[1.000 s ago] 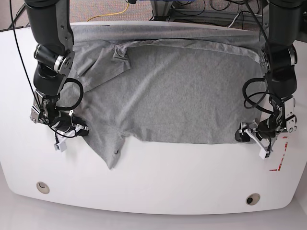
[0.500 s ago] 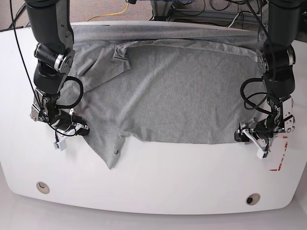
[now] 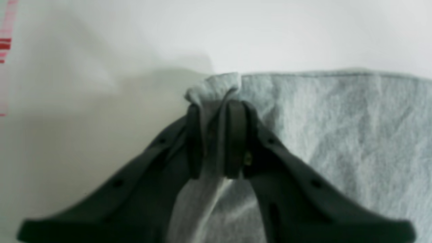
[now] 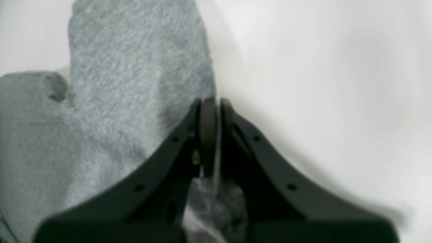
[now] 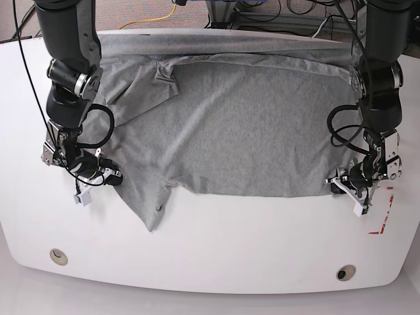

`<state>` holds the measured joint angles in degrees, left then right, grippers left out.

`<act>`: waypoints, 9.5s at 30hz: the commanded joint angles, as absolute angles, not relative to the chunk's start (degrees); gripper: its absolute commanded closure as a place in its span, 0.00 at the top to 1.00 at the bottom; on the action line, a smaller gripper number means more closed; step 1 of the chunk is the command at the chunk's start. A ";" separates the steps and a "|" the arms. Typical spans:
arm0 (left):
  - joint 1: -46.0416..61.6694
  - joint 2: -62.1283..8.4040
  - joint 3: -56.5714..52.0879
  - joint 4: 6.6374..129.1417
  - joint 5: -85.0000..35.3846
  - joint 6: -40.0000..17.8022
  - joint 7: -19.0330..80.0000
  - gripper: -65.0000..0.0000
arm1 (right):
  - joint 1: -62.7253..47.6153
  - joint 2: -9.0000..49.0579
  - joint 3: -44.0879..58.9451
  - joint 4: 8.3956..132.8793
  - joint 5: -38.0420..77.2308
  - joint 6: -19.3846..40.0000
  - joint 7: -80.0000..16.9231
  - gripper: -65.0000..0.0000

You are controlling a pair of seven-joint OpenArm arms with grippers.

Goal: Layout the t-shirt on the table in an organized manner, then fold the t-shirt properly

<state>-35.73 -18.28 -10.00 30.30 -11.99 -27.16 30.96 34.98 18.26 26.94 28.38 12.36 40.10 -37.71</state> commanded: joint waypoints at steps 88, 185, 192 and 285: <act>-3.21 -27.21 -25.19 84.35 -33.80 -32.75 68.62 0.00 | -1.19 17.45 37.14 102.37 28.09 40.00 -80.00 0.26; -3.03 -31.78 -24.92 90.07 -33.89 -33.19 68.88 0.62 | 11.56 11.30 9.63 80.40 62.64 40.00 -79.69 0.01; -3.03 -31.78 -24.92 90.07 -33.80 -33.19 68.88 0.62 | 5.49 16.40 2.77 85.32 74.24 40.00 -79.78 0.01; 3.30 -31.96 -18.95 101.23 -33.80 -40.00 68.70 0.62 | -3.38 26.51 -9.36 90.33 82.86 40.00 -80.00 1.00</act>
<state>4.01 -30.87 -18.37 100.49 -33.19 -39.94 69.60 -3.66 24.71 -9.52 89.45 78.63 39.68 -80.77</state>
